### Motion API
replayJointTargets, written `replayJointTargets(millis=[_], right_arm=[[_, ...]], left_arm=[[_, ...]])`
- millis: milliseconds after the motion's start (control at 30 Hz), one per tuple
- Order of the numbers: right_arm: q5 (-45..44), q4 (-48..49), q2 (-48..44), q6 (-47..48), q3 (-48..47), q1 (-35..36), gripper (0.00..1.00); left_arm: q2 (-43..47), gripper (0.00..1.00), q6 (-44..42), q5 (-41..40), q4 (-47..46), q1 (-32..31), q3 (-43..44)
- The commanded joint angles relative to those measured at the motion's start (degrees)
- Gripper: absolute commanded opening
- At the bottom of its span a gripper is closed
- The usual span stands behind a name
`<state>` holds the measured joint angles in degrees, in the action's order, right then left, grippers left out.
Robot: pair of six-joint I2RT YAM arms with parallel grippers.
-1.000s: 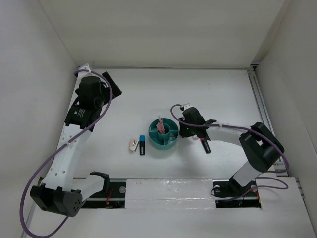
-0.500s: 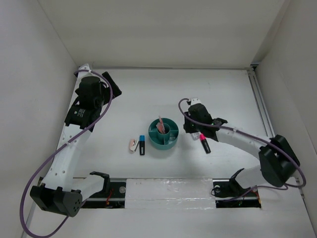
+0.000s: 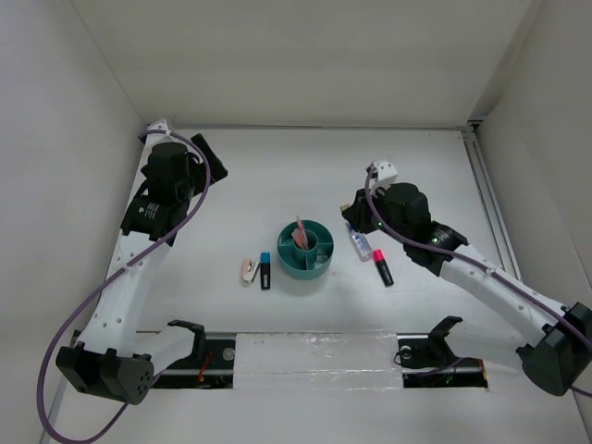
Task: Sort the stationery into containers
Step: Place the stationery in the storage box.
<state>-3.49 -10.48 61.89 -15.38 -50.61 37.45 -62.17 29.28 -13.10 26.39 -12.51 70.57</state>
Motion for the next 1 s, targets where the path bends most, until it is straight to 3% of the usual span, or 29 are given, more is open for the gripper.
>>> replayJointTargets(millis=[0, 267, 967], right_arm=[[5.75, 3.01, 3.05, 2.54, -1.41, -0.45, 0.0], [9.81, 8.54, 7.37, 2.54, -1.94, -0.45, 0.0], [15.17, 10.22, 19.23, 6.06, -4.67, 0.6, 0.02]], left_arm=[[1.35, 1.0, -0.8, 0.88, -1.78, 0.21, 1.15], [1.35, 1.0, -0.8, 1.41, -2.31, 0.21, 1.15], [1.35, 1.0, -1.33, 2.47, -2.31, 0.21, 1.15]])
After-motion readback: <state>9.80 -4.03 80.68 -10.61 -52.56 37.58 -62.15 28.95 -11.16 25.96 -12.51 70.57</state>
